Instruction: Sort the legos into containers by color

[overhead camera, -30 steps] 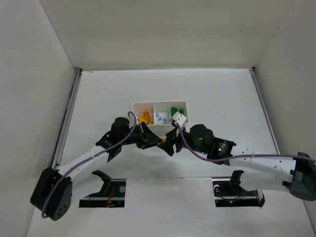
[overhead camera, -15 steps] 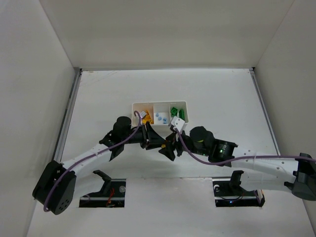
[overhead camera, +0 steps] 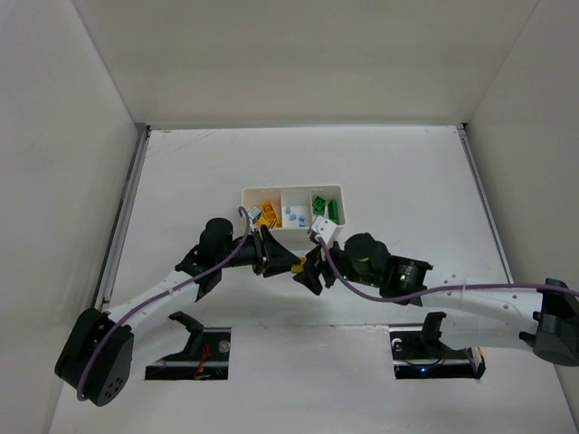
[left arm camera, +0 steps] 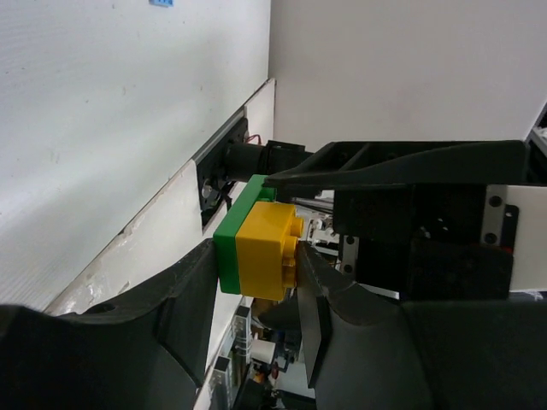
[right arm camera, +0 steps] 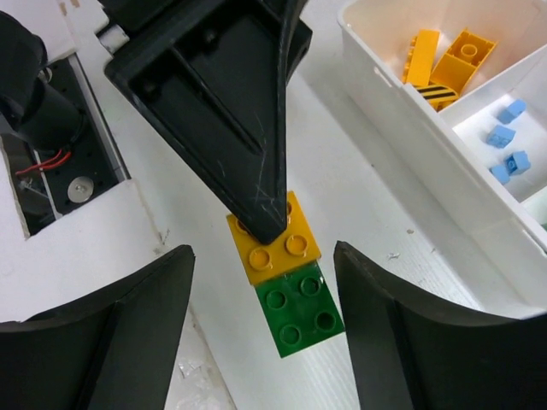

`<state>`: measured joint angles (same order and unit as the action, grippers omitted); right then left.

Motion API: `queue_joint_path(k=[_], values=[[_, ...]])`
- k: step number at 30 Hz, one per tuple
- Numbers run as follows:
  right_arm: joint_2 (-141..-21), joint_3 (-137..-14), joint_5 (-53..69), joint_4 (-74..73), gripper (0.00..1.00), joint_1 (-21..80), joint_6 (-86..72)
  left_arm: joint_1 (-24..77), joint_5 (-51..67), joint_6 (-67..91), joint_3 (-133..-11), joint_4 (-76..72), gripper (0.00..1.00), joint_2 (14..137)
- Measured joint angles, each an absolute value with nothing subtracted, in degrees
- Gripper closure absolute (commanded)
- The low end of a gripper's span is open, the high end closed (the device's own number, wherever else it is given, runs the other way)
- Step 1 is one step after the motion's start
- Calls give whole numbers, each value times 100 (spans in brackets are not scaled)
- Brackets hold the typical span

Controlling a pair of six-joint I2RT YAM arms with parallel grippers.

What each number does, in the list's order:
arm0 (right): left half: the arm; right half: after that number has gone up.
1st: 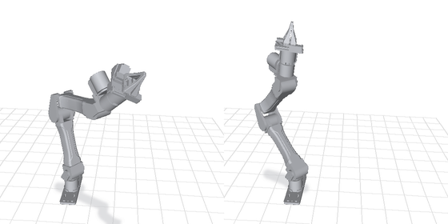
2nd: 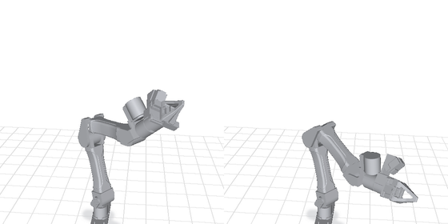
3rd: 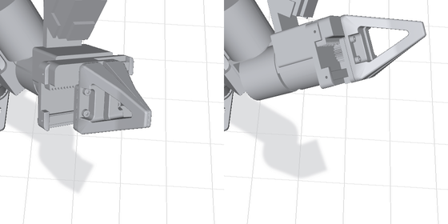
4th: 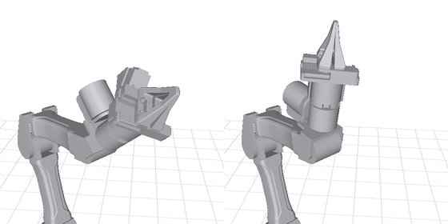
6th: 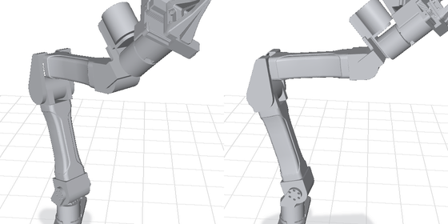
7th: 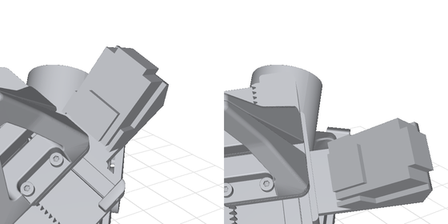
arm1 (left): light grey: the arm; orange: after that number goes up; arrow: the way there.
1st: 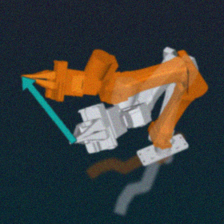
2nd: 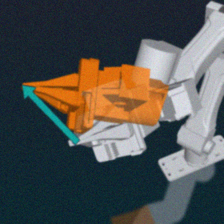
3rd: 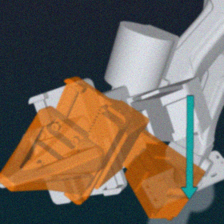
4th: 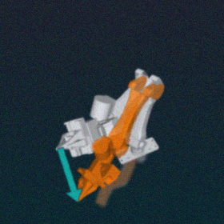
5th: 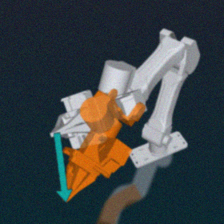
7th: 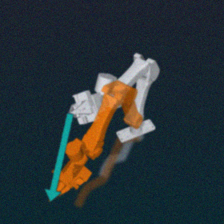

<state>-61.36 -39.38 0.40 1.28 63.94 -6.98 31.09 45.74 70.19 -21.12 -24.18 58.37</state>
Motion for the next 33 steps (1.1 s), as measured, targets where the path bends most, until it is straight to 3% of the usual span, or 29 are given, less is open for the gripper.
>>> queue_joint_path(k=[10,19,21,27,30,33], values=[[-6178,-3935,43,132,54,6377,-720,3074,4613,7085,-2021,-2429,80,5714],[-6184,-3935,56,121,67,6331,-751,3074,4637,7085,-2021,-2464,79,5767],[-6184,-3935,91,123,70,6300,-766,3074,4633,7083,-2021,-2467,74,5767],[-6184,-3935,113,174,72,6219,-875,2923,4416,7050,-2027,-2464,46,5725],[-6191,-3935,69,207,73,6143,-952,2709,3935,7006,-2034,-2449,43,5494],[-6278,-3940,-150,263,73,6027,-1090,2641,3293,6831,-2060,-2449,51,5030]])
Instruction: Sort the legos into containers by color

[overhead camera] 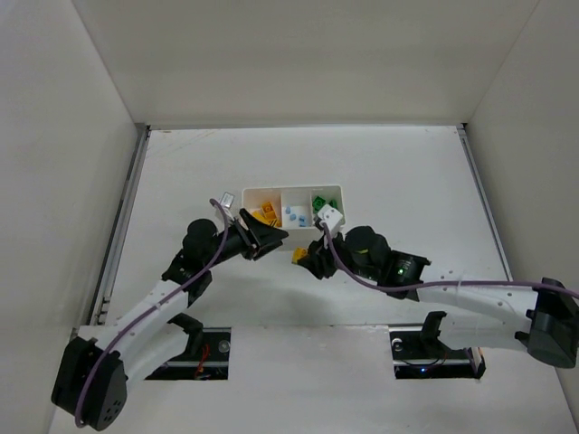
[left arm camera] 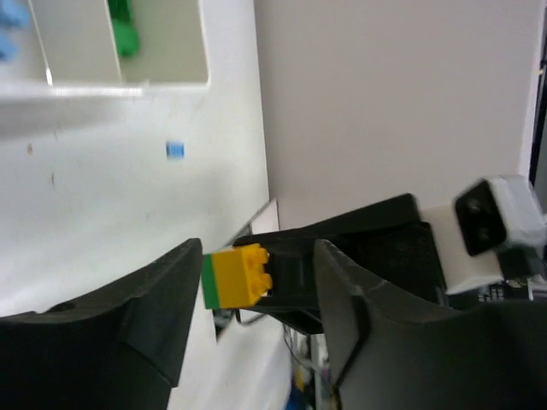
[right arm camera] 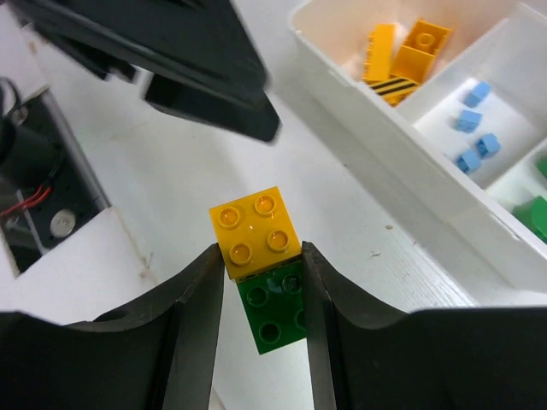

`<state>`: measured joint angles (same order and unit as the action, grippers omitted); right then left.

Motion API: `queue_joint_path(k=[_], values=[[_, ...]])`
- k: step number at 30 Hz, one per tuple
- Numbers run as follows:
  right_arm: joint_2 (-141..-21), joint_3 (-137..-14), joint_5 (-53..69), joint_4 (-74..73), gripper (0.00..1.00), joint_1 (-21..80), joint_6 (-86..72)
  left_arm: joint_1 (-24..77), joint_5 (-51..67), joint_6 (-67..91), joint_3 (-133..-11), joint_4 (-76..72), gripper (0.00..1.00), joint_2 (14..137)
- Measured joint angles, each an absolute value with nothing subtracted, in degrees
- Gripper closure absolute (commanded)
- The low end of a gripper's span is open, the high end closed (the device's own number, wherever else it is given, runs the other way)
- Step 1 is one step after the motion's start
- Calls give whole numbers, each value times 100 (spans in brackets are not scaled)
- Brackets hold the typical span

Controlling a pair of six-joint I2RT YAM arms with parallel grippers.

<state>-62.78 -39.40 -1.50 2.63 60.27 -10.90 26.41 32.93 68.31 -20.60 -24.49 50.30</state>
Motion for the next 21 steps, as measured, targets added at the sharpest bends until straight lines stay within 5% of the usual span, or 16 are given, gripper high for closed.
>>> queue_joint_path(k=[5,14,21], values=[[-6744,-4176,-714,364,74,5723,-1562,2932,2104,6420,-2064,-2462,62,4491],[-7581,-5094,-1719,563,73,5548,-2508,4816,-89,5527,-2062,-2480,56,4652],[-7876,-5317,-1953,679,73,5548,-2875,5172,-908,5168,-2062,-2952,56,5271]])
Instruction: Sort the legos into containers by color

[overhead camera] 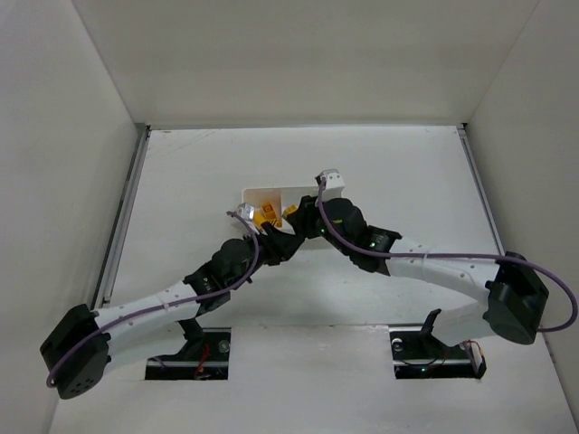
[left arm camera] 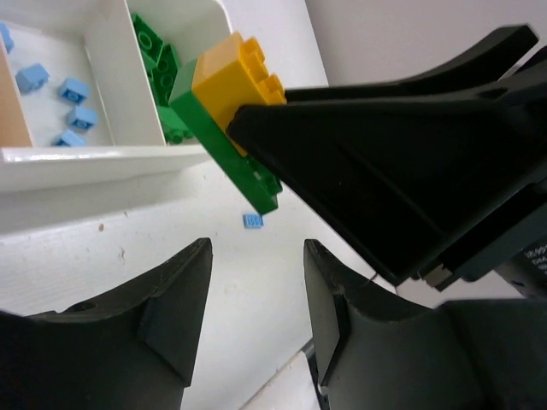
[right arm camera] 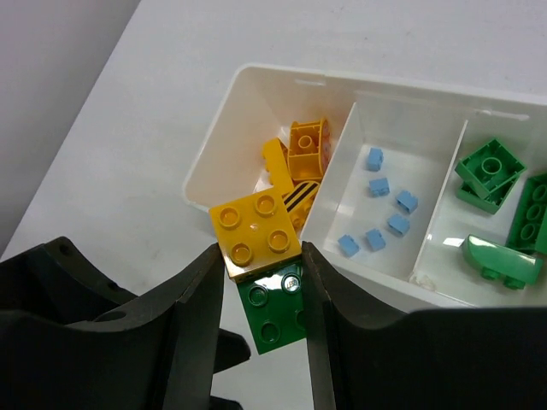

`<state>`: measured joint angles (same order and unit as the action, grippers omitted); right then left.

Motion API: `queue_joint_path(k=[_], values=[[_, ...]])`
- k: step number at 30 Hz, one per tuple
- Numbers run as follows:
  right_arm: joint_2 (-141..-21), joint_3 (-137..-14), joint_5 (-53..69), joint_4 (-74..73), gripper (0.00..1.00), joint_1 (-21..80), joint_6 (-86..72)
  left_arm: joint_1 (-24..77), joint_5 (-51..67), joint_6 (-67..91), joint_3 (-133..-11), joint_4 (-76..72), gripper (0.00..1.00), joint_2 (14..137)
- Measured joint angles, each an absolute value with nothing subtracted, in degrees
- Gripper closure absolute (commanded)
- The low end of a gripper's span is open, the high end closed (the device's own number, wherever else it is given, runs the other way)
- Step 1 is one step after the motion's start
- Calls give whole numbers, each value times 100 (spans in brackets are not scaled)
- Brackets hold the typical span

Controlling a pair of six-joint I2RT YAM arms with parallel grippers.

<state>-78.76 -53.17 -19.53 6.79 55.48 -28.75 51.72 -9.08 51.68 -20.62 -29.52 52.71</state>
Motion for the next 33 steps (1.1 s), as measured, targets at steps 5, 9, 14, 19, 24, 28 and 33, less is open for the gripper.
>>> queue_joint_path(k=[5,9,14,19,24,28,33], values=[[-7883,-5317,-1999,707,73,5546,-3076,5177,-1170,5081,-2060,-3522,58,5581],[-7861,-5315,-1992,733,73,5502,-3310,5181,-1365,5017,-2016,-3990,63,5791],[-7835,-5299,-1841,740,73,5472,-3594,5181,-1647,4965,-1898,-4587,69,6066],[-7822,-5223,-1612,797,74,5380,-3881,5256,-1828,4862,-1848,-5028,78,6267],[-7653,-5026,-1337,862,75,5164,-4134,5345,-1970,4810,-1839,-5227,91,6477],[-7424,-4856,-1066,854,75,4982,-4235,5435,-2016,4751,-1828,-5308,94,6501],[-7083,-4678,-714,840,74,4742,-4289,5441,-2067,4657,-1667,-5319,94,6233]])
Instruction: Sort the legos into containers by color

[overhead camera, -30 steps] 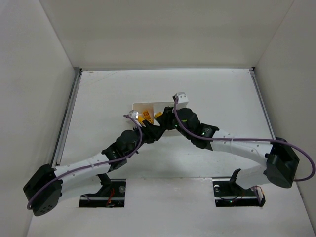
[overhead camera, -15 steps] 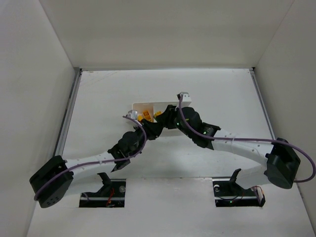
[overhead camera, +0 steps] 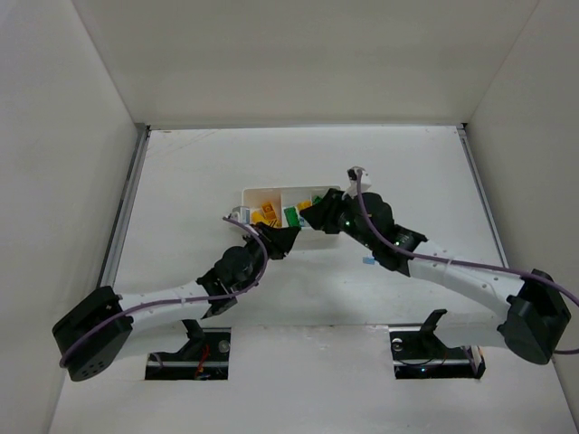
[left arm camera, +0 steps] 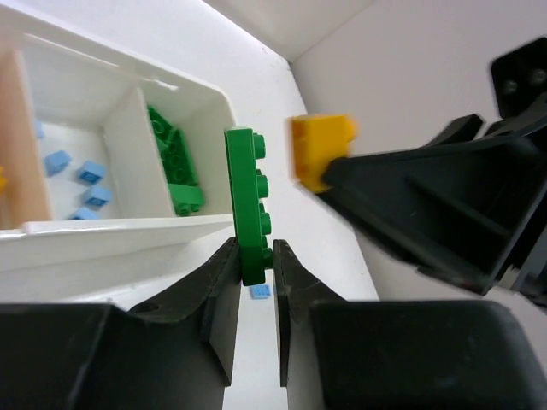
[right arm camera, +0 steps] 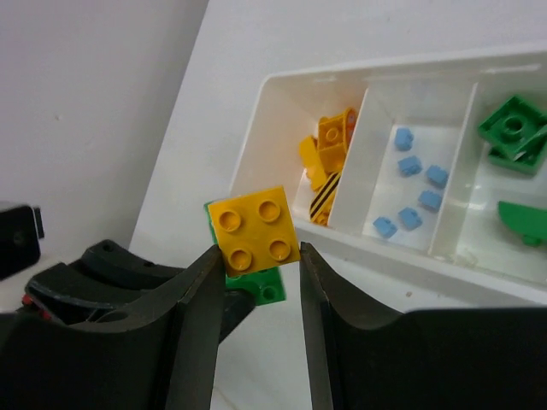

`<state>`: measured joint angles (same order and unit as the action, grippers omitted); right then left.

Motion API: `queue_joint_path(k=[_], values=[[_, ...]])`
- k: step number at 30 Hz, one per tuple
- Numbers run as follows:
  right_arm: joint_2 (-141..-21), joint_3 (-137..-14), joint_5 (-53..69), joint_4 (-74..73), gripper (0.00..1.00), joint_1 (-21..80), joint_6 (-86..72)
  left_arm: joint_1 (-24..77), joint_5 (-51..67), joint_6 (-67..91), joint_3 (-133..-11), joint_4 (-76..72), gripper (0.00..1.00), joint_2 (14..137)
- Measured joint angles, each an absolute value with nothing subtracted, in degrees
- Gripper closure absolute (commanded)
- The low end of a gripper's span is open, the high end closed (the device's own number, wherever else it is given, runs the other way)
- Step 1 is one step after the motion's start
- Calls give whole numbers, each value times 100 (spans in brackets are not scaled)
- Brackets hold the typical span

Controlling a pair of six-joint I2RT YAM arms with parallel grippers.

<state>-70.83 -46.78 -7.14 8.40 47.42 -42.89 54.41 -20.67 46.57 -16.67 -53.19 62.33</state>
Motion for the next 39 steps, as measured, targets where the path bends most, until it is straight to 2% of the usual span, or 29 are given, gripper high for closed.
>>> queue_joint_path(k=[6,12,22,28,30,33,34,39], values=[[-6702,-4569,-698,860,74,4167,-4285,5242,-2259,4598,-1457,-4825,93,5747],[-6770,-4517,-683,862,74,4121,-4101,5076,-2259,4563,-1457,-4471,93,5363],[-8578,-5339,-620,840,73,4576,-3839,4602,-2255,4366,-1470,-3454,91,3671],[-9642,-6361,-451,869,73,4735,-3824,4259,-2222,4379,-1470,-2993,91,3350],[-9937,-6667,-408,864,67,4735,-3841,4233,-2163,4383,-1472,-2882,91,3367],[-10265,-6973,-368,864,46,4729,-3889,4230,-2115,4394,-1472,-2770,91,3393],[-10298,-6987,-355,860,41,4724,-3916,4230,-2102,4394,-1472,-2749,91,3395],[-10263,-6969,-270,836,41,4657,-3927,4233,-2038,4397,-1481,-2714,91,3527]])
